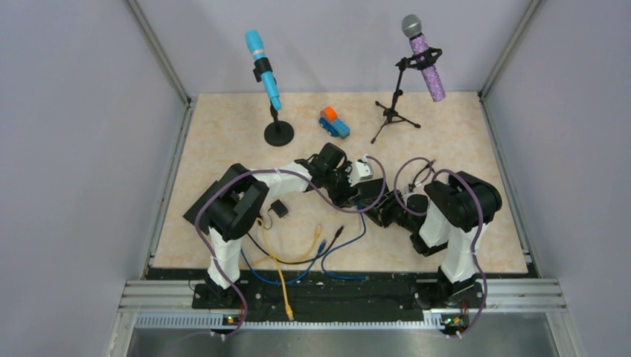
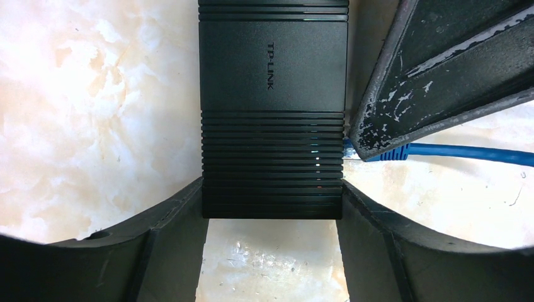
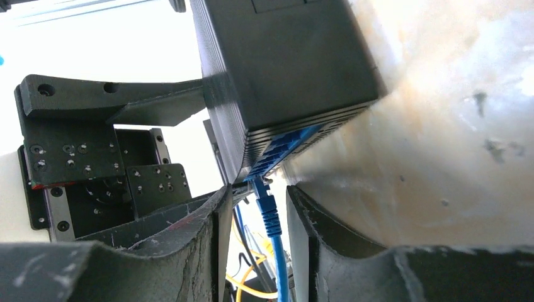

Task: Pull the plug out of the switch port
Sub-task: Pull the connector from the switch port.

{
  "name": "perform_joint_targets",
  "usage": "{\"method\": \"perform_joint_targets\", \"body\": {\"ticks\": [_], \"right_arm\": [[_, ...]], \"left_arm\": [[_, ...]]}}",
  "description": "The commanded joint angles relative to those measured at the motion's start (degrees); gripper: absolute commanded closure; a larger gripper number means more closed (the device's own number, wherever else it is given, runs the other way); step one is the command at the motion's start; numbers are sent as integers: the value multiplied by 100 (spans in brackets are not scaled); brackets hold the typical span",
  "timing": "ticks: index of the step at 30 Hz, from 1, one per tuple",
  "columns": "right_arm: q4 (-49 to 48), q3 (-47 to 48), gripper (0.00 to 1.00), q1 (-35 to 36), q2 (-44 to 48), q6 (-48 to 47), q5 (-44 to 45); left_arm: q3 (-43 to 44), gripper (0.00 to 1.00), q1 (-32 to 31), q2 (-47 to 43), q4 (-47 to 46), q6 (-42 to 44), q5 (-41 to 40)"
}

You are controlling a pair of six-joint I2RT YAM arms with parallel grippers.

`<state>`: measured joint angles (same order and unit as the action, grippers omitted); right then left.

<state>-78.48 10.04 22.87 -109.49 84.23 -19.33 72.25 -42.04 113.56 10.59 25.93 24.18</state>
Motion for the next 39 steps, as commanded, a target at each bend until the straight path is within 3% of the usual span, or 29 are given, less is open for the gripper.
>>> {"method": "perform_joint_targets", "body": {"ticks": [1, 16, 26, 29, 31, 33, 36, 39], "right_arm": [[178, -81, 63, 98, -32, -187, 74], [503, 258, 73, 156, 63, -222, 66], [571, 368, 70, 157, 43, -162, 109], [605, 388, 74, 156, 22, -165, 114], [571, 377, 85, 157, 2, -154, 121], [530, 367, 89, 158, -10, -138, 119], [495, 319, 88, 156, 20, -141, 144], [571, 272, 71, 158, 97, -153, 190]], "left_arm": [[21, 74, -59, 217, 468, -144, 148], [22, 75, -59, 229, 551, -189, 138], [40, 77, -59, 221, 554, -195, 176], [44, 77, -59, 212, 555, -201, 163], [38, 78, -59, 203, 554, -205, 168], [46, 78, -59, 208, 565, -195, 153], [60, 79, -59, 212, 593, -196, 152], [61, 79, -59, 202, 602, -191, 151]]}}
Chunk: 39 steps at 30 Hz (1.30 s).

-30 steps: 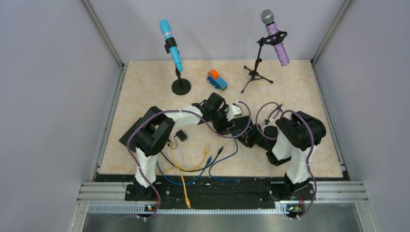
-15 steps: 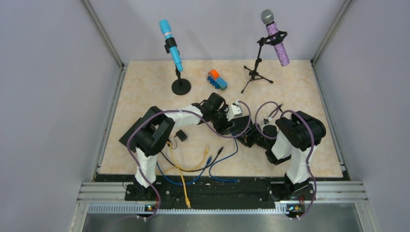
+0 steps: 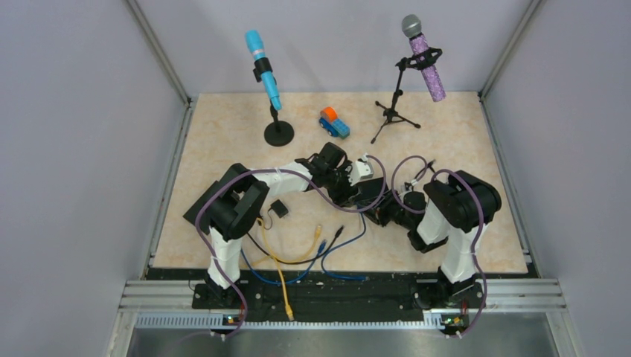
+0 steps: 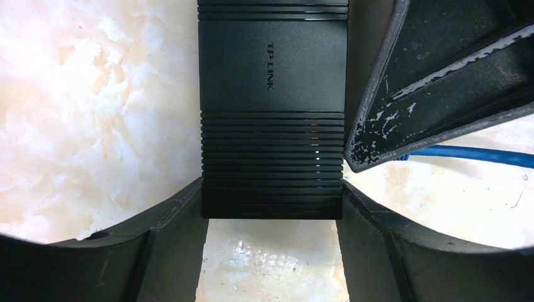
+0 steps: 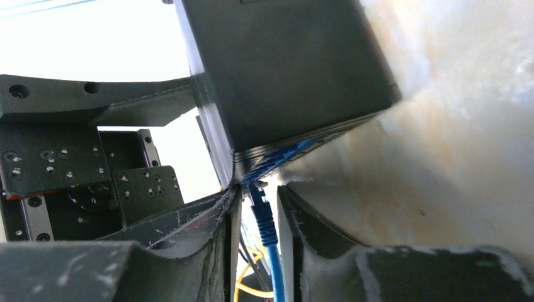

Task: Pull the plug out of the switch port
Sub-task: Pull the connector from the switch port.

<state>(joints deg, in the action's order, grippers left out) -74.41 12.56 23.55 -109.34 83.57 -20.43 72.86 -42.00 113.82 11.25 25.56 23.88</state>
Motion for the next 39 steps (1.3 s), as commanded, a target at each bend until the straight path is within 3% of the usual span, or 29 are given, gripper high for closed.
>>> {"method": "perform_joint_targets", "body": {"ticks": [1, 10, 14, 17, 23, 39], "right_arm": [[193, 16, 67, 93, 102, -87, 317], [118, 161, 69, 89, -23, 0, 355], [129, 143, 75, 88, -15, -6, 399], [116, 116, 86, 89, 6, -8, 416], [312, 70, 100, 82, 165, -173, 410], [950, -23, 100, 80, 669, -638, 290]], "left_arm": [[0, 80, -63, 177, 541, -154, 180], [9, 81, -63, 183, 578, -157, 212], [1, 82, -63, 184, 594, -157, 240], [-12, 83, -63, 185, 593, -158, 222], [-7, 83, -63, 198, 622, -161, 169], [97, 87, -54, 289, 751, -153, 47]]}}
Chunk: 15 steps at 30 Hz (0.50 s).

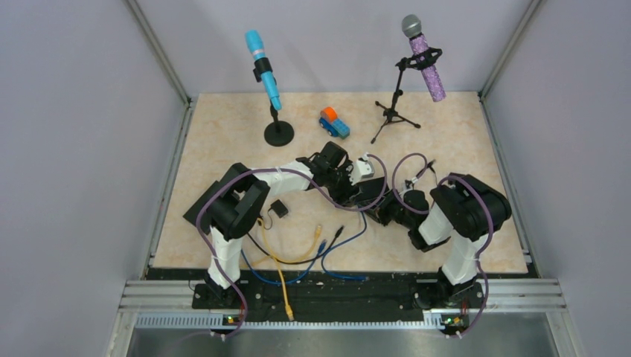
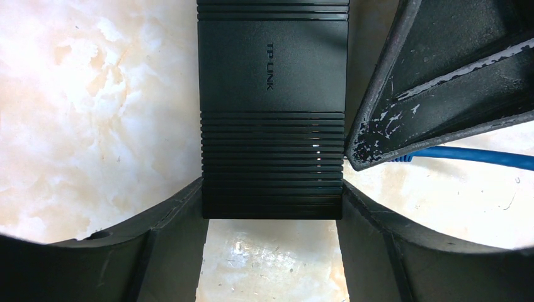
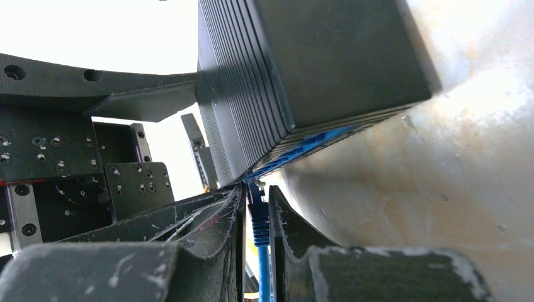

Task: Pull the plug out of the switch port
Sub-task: Pull the connector from the switch port.

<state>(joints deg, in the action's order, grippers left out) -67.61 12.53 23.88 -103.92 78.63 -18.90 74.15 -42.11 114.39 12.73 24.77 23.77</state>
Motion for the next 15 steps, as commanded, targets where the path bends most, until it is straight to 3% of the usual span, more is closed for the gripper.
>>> {"method": "perform_joint_targets", "body": {"ticks": [1, 7, 11, 15], "right_arm": [[252, -29, 100, 48, 125, -140, 138], [186, -67, 100, 52, 76, -121, 113], [244, -9, 70, 47, 51, -24, 193], [261, 173, 63, 47, -66, 91, 279]], "left_arm": [[-35, 87, -43, 241, 602, -70, 39], [-32, 88, -43, 241, 629, -74, 3], [-42, 89, -43, 242, 636, -62, 98], [-33, 89, -59, 288, 660, -59, 128]]}}
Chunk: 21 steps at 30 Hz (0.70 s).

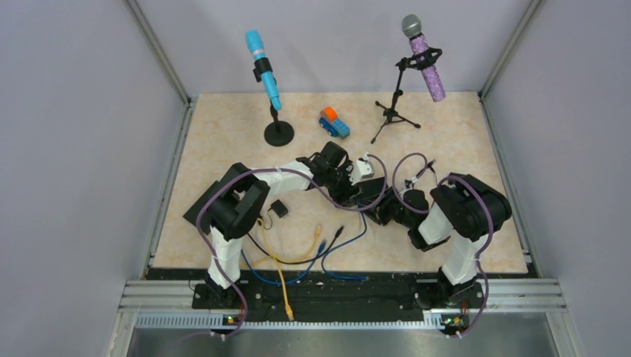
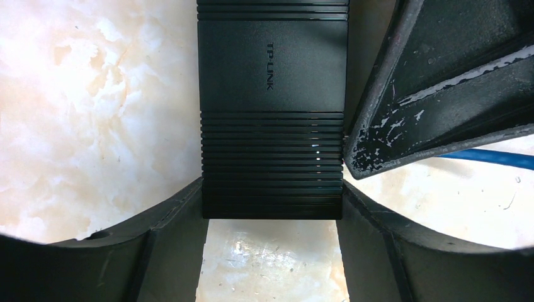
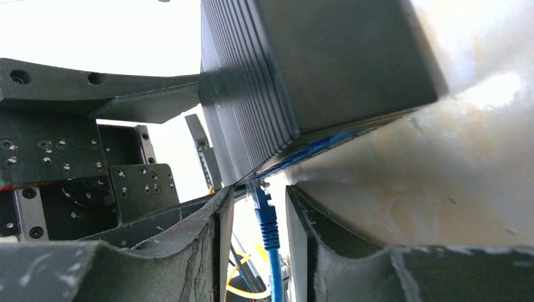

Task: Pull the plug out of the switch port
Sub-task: Pull the connector from the switch port.

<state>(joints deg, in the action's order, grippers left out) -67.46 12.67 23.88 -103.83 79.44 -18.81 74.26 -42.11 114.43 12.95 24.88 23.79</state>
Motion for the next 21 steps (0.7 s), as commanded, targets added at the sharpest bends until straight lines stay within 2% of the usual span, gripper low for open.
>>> {"method": "perform_joint_targets", "body": {"ticks": [1, 4, 9, 10, 13, 14, 17, 21], "right_arm": [[180, 174, 63, 39, -117, 42, 278], [-3, 113, 65, 41, -180, 115, 349], [-119, 104, 78, 42, -298, 141, 312], [-193, 102, 78, 34, -344, 168, 299], [-467, 73, 66, -15, -545, 312, 240], [-657, 43, 66, -34, -596, 362, 225], [-908, -22, 68, -84, -725, 460, 205], [-965, -58, 78, -88, -751, 456, 211]], "left_arm": [[-40, 89, -58, 282, 654, -71, 125], [-43, 89, -56, 273, 663, -72, 120], [-6, 89, -55, 259, 691, -57, 138], [-14, 89, -52, 256, 698, -54, 145], [-14, 90, -52, 263, 725, -48, 145], [-27, 90, -52, 266, 731, -37, 148], [-23, 90, -53, 281, 754, -37, 160], [-17, 91, -54, 281, 754, -33, 161]]}}
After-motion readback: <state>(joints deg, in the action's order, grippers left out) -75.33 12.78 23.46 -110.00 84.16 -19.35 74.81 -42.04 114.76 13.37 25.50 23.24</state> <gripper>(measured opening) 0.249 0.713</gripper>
